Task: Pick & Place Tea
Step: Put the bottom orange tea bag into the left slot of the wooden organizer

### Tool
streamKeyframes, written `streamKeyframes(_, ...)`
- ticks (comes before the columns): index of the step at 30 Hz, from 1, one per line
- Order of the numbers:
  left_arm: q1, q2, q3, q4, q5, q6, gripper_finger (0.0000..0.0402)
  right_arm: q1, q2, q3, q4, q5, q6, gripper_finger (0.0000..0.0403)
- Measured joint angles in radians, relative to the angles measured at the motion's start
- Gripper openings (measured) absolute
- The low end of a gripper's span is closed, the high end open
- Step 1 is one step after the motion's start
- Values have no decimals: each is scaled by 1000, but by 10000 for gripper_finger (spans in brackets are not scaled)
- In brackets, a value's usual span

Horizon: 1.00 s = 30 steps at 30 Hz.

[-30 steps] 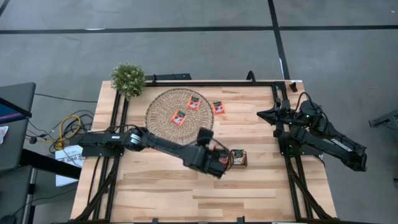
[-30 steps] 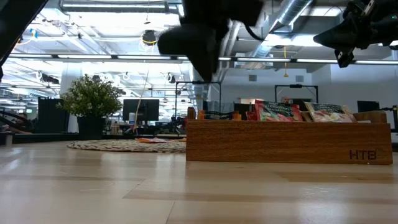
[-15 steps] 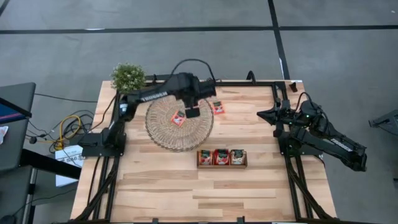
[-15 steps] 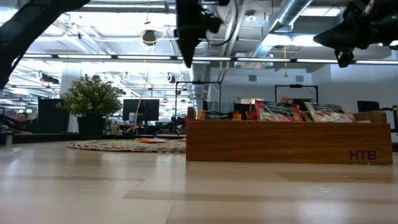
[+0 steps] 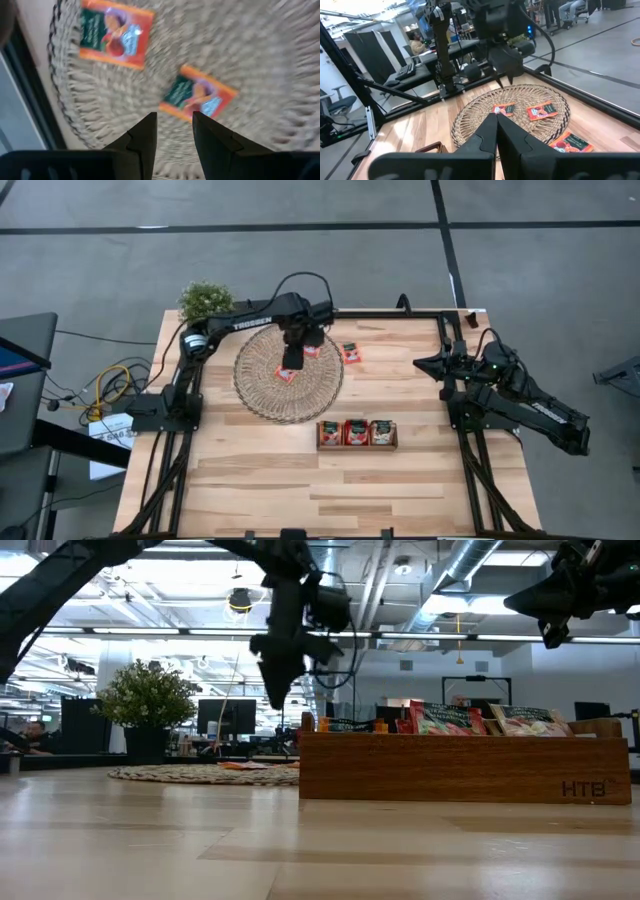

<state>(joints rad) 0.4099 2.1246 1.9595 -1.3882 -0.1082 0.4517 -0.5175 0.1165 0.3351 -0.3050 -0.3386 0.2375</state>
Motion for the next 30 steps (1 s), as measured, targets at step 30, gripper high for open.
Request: streamKeyframes(30, 19, -46, -401, 460, -37, 304, 117, 0, 0, 0, 0, 0, 0, 0)
